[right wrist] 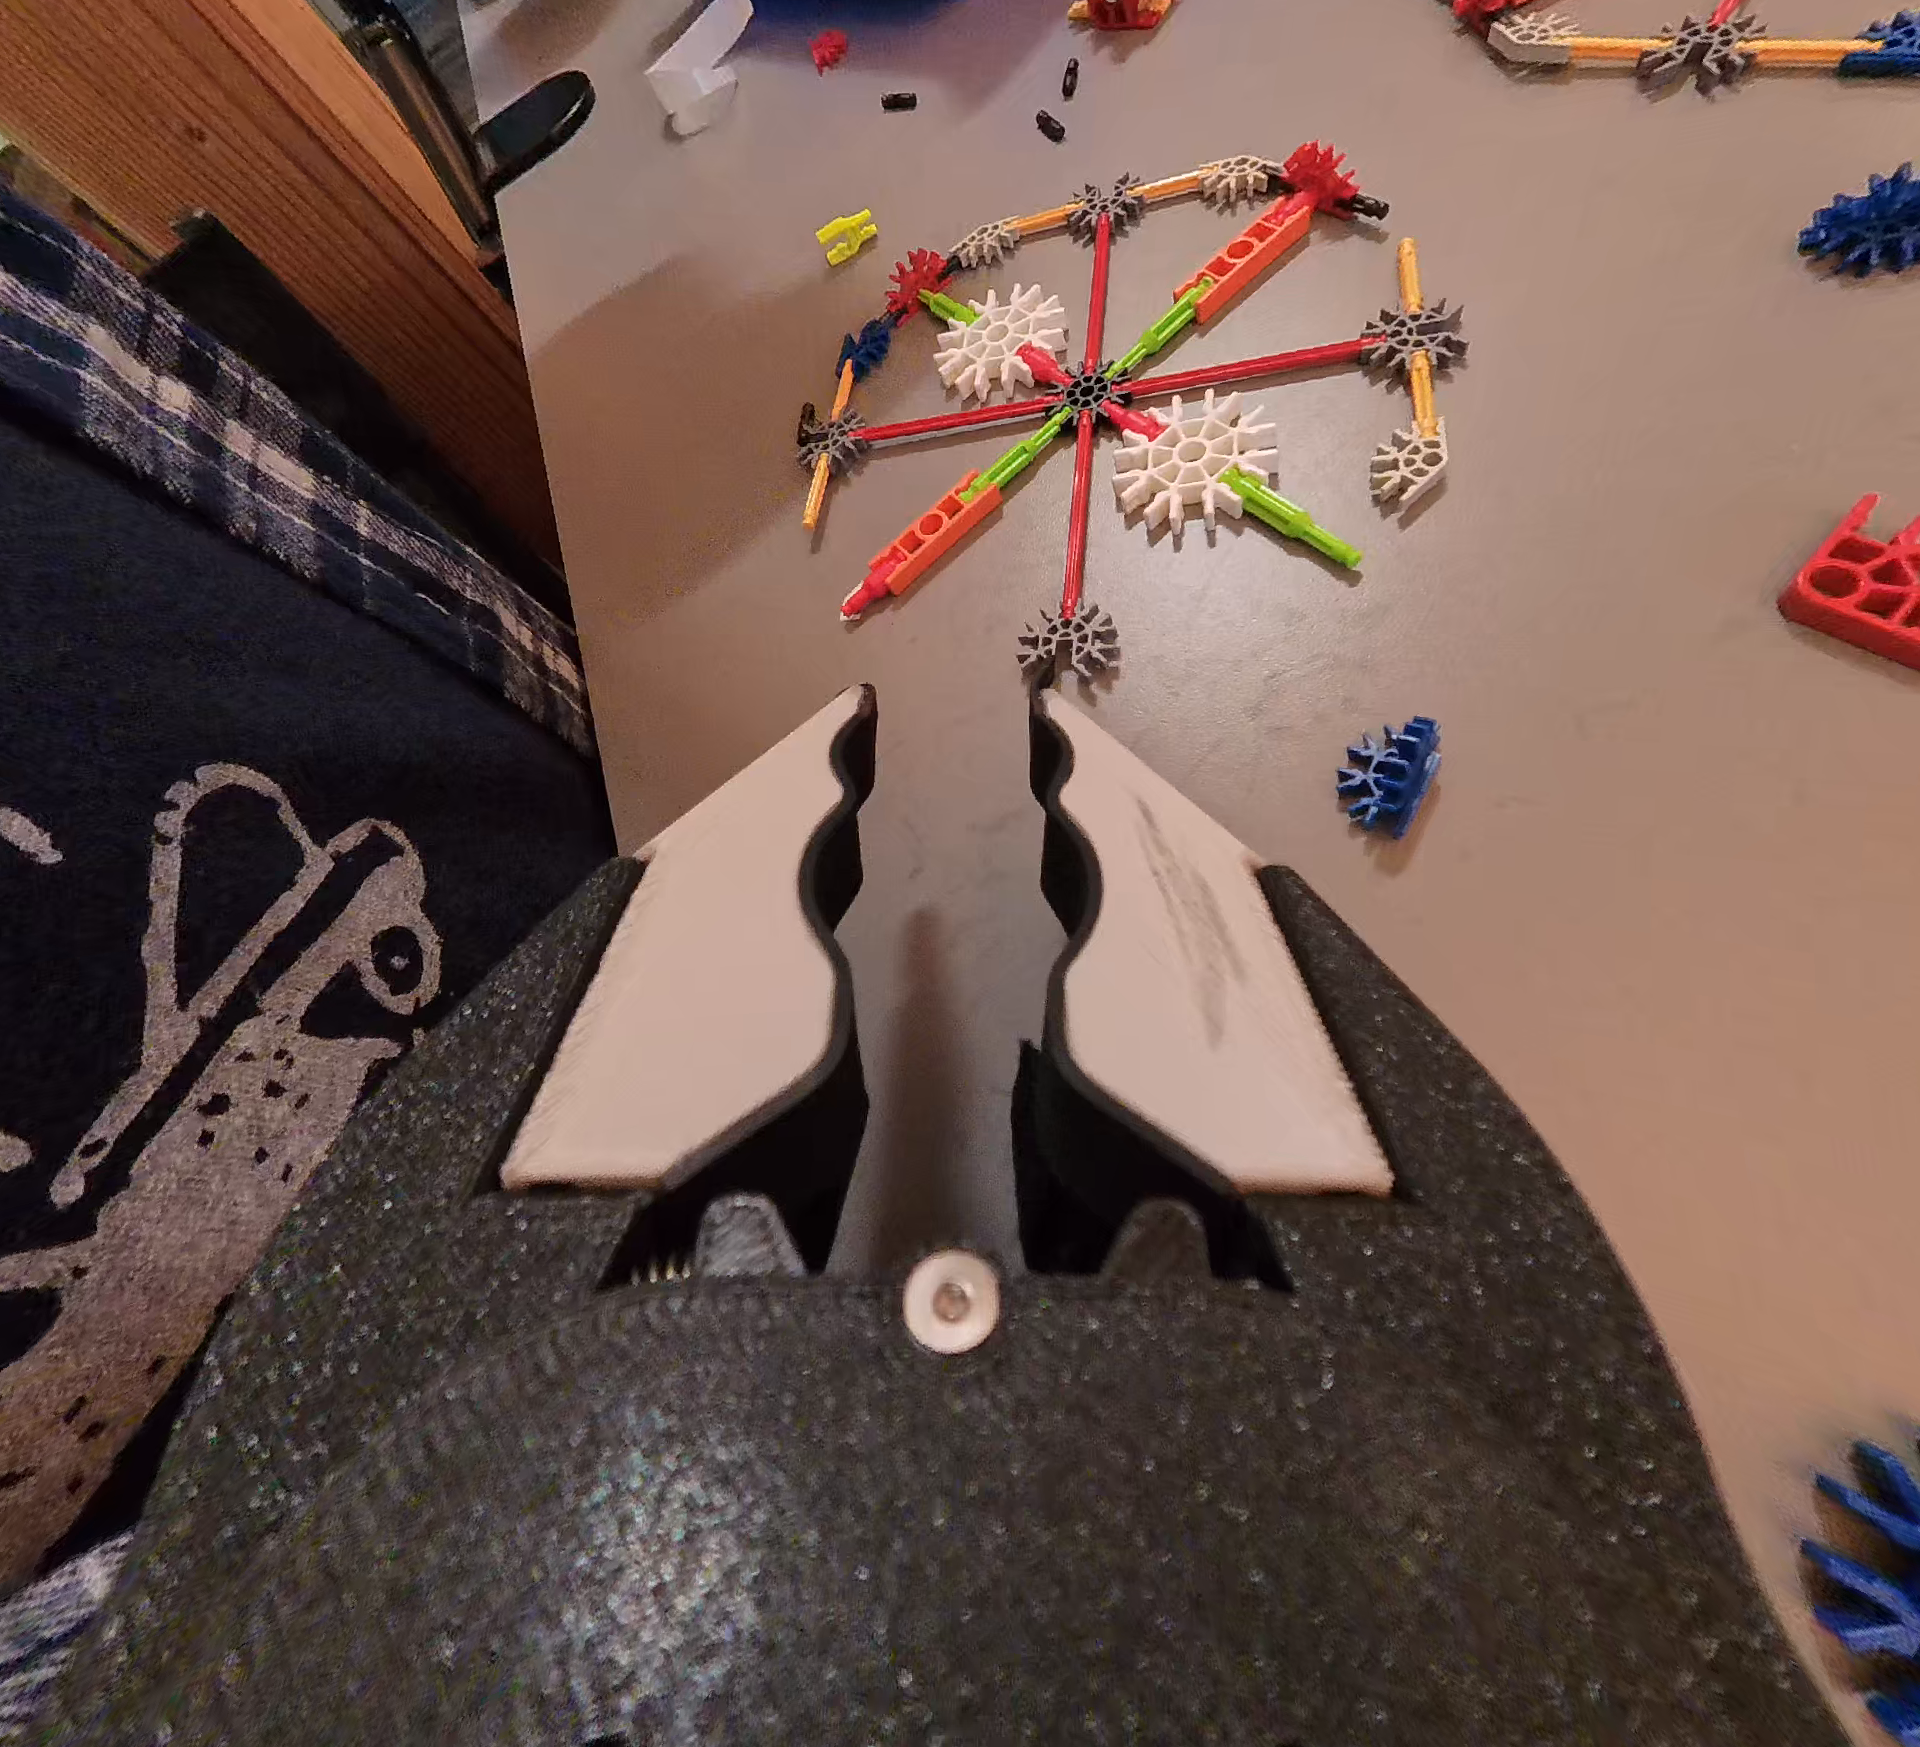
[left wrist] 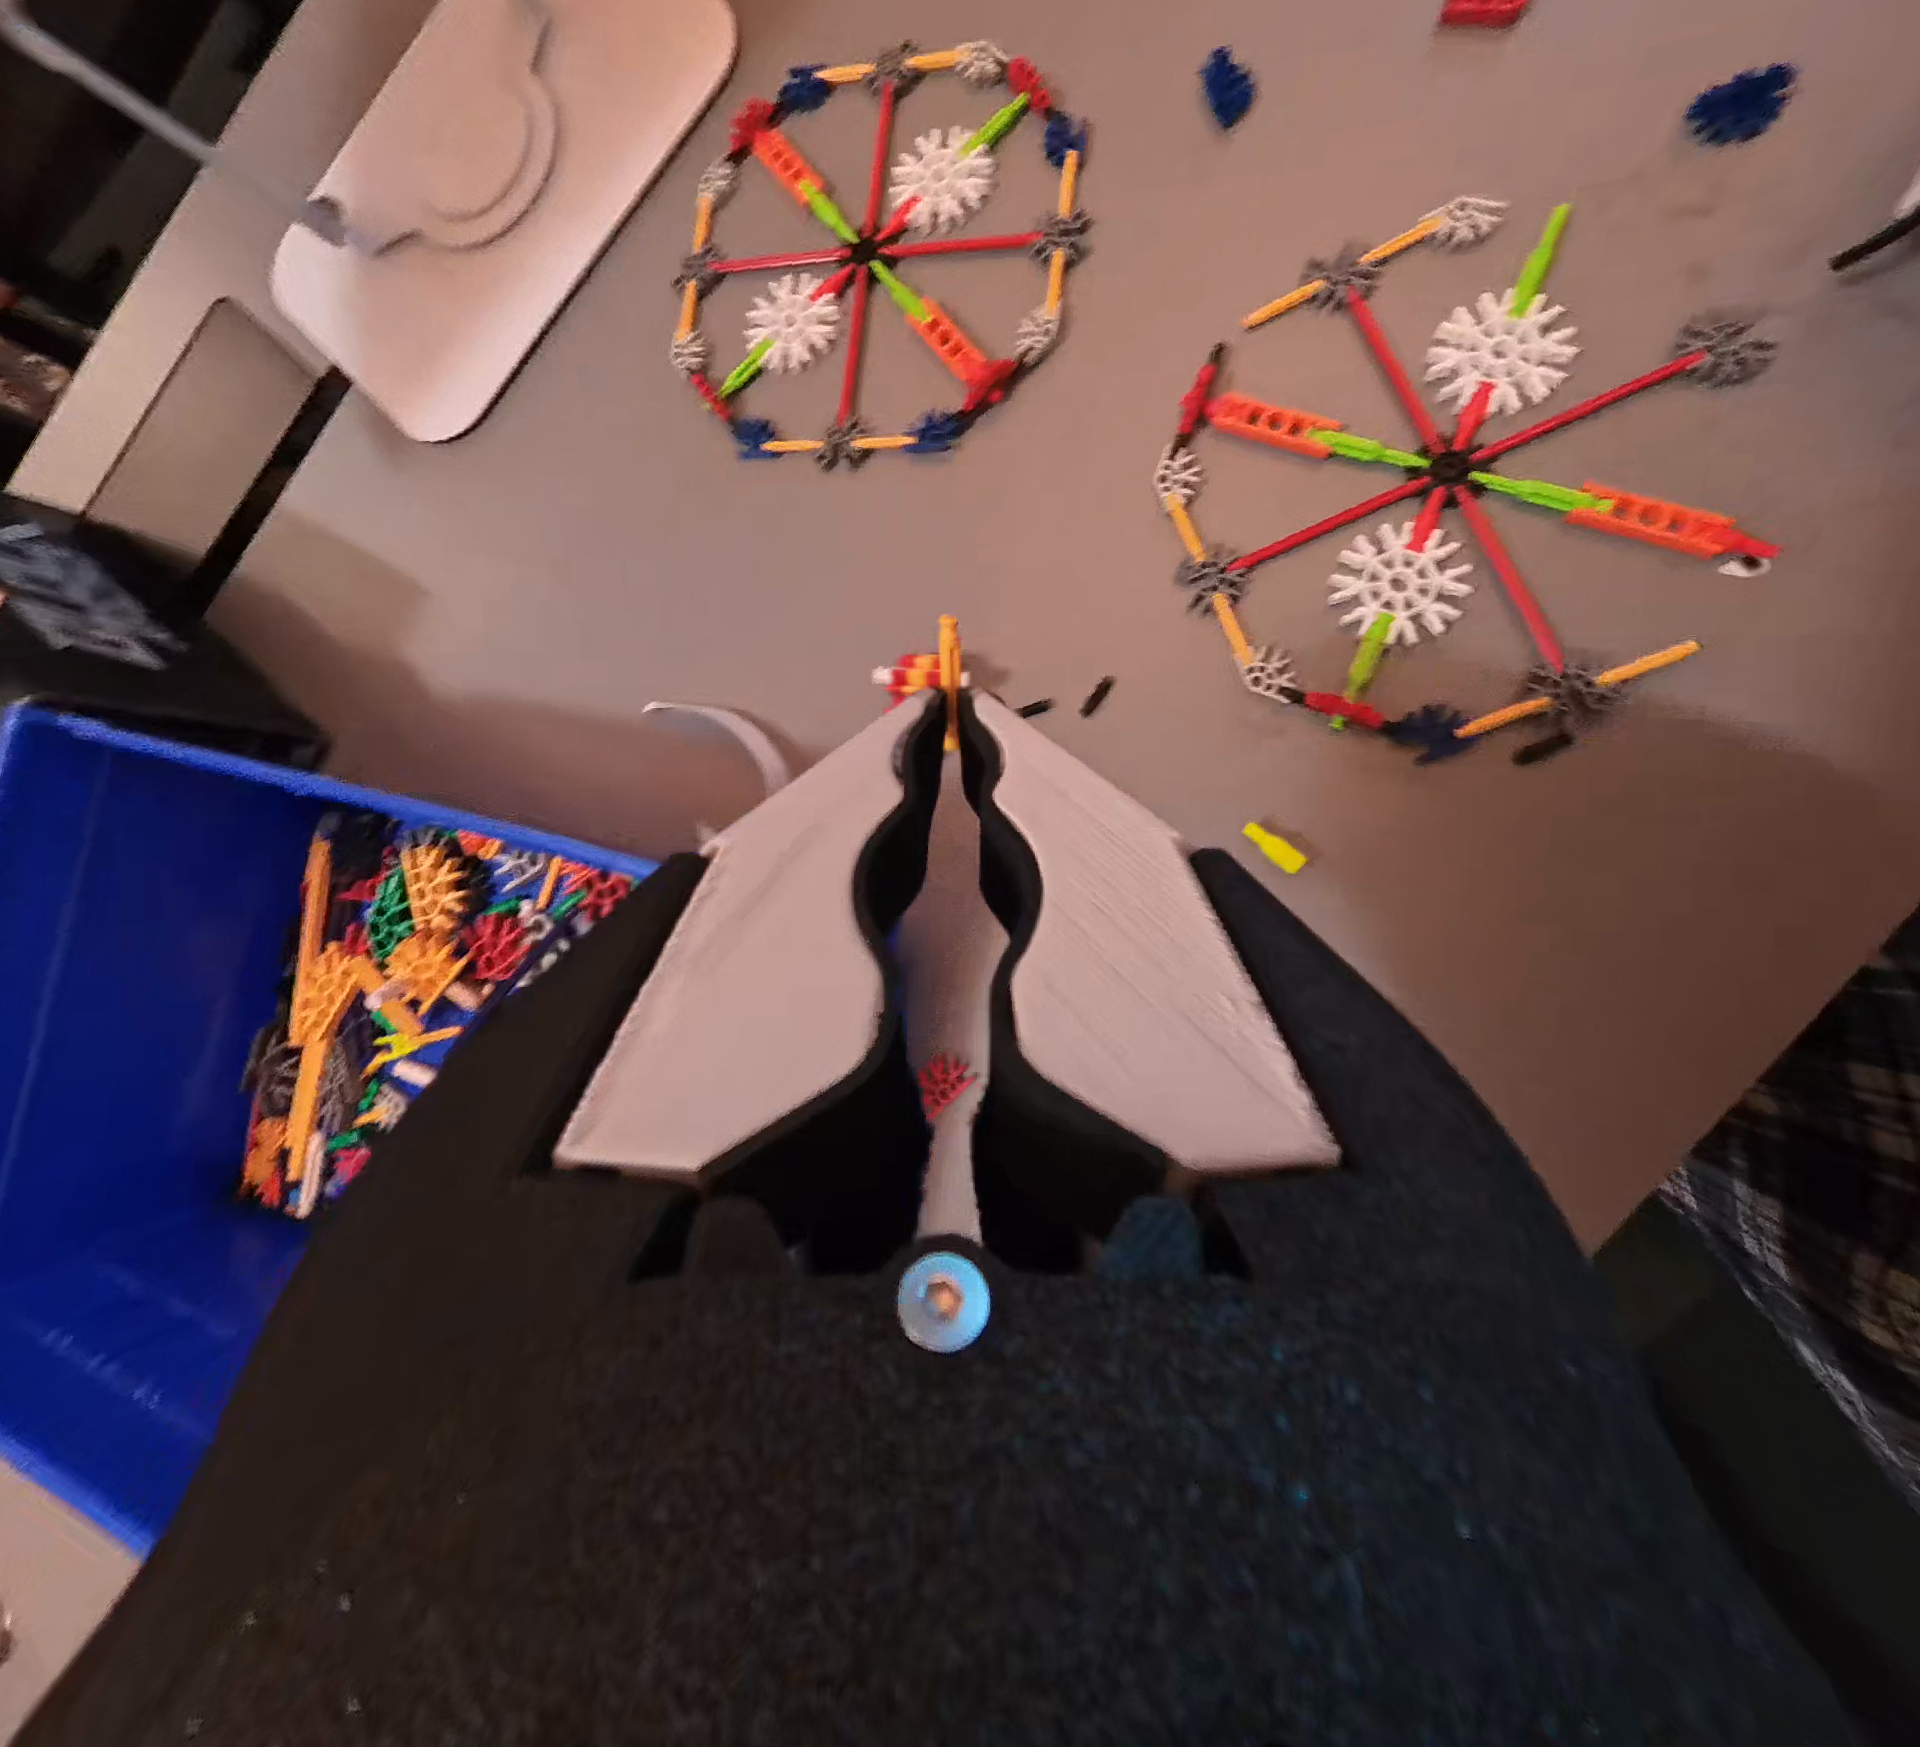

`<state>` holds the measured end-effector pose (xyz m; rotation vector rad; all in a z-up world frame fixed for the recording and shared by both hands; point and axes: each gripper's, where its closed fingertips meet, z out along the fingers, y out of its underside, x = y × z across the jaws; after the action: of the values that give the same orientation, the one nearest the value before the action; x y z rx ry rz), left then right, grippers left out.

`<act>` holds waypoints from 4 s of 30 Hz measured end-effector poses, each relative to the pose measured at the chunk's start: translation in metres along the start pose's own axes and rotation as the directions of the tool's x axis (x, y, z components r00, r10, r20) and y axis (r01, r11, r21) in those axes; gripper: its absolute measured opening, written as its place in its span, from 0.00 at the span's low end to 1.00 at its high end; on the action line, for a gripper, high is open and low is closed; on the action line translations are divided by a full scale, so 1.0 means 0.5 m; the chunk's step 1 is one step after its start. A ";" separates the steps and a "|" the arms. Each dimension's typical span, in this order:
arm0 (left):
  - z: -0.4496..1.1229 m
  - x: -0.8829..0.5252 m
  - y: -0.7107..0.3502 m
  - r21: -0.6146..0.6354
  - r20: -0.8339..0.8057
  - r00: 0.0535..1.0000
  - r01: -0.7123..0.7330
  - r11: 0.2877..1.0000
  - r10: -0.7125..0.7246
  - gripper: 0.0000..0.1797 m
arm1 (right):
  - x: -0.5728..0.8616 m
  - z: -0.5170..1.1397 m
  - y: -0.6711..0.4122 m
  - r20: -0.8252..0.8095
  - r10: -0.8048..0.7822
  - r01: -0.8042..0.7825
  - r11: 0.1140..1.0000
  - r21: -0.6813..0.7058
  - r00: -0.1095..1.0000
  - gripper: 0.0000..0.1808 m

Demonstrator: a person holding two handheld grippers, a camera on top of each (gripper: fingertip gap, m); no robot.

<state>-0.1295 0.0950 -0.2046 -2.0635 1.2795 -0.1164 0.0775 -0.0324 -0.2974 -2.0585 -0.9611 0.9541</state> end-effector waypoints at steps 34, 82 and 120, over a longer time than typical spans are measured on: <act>-0.032 -0.202 0.219 -0.100 0.209 0.963 0.197 0.975 -0.173 0.09 | 0.006 0.003 0.021 0.029 0.047 -0.045 0.996 -0.076 0.998 0.15; 0.096 -0.243 0.354 -0.420 -0.015 0.942 0.298 0.857 -0.335 0.06 | 0.016 0.016 0.005 -0.025 0.009 -0.010 1.000 -0.025 1.000 0.15; 0.085 -0.252 0.341 -0.407 -0.036 0.985 0.141 0.903 -0.170 0.01 | 0.014 0.009 0.005 -0.003 0.049 -0.049 0.999 -0.018 0.999 0.15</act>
<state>-0.3049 0.1735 -0.3043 -2.5363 1.2587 0.0060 0.0777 -0.0267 -0.3039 -2.1067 -0.9246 0.9710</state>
